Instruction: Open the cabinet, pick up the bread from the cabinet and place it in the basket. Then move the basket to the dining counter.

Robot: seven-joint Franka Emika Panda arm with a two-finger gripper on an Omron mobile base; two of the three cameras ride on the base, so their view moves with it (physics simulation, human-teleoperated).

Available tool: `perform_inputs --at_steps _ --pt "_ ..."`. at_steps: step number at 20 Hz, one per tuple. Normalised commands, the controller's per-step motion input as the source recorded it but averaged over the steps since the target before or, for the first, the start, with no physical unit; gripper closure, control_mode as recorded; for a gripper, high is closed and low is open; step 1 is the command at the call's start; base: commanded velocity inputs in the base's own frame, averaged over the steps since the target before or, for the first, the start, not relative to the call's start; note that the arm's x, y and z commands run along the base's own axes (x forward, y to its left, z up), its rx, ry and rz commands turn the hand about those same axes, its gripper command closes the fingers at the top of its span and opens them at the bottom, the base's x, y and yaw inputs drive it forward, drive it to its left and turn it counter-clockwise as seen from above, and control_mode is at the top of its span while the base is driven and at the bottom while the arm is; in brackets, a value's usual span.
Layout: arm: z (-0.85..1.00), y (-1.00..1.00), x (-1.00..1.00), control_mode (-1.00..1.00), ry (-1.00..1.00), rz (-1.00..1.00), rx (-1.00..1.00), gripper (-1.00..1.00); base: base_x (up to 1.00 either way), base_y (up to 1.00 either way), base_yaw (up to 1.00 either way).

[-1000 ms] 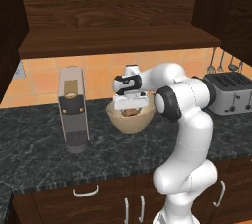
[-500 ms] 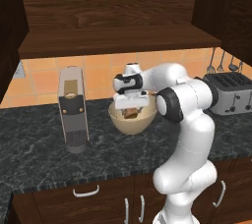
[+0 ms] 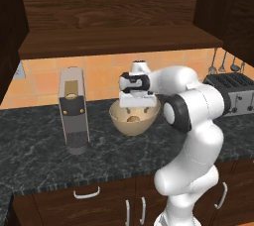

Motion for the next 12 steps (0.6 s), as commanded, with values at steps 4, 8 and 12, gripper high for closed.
perform_inputs --at_steps 4,8,12 --pt "0.48 -0.35 -0.71 -1.00 -0.17 -0.14 0.00 -1.00 0.00 0.00 0.00" --pt "0.22 -0.43 -0.55 -1.00 -0.14 -0.17 0.00 -1.00 0.00 0.00 0.00" --pt "0.01 -0.46 -0.10 -1.00 -0.08 -0.24 0.00 -1.00 0.00 0.00 0.00"
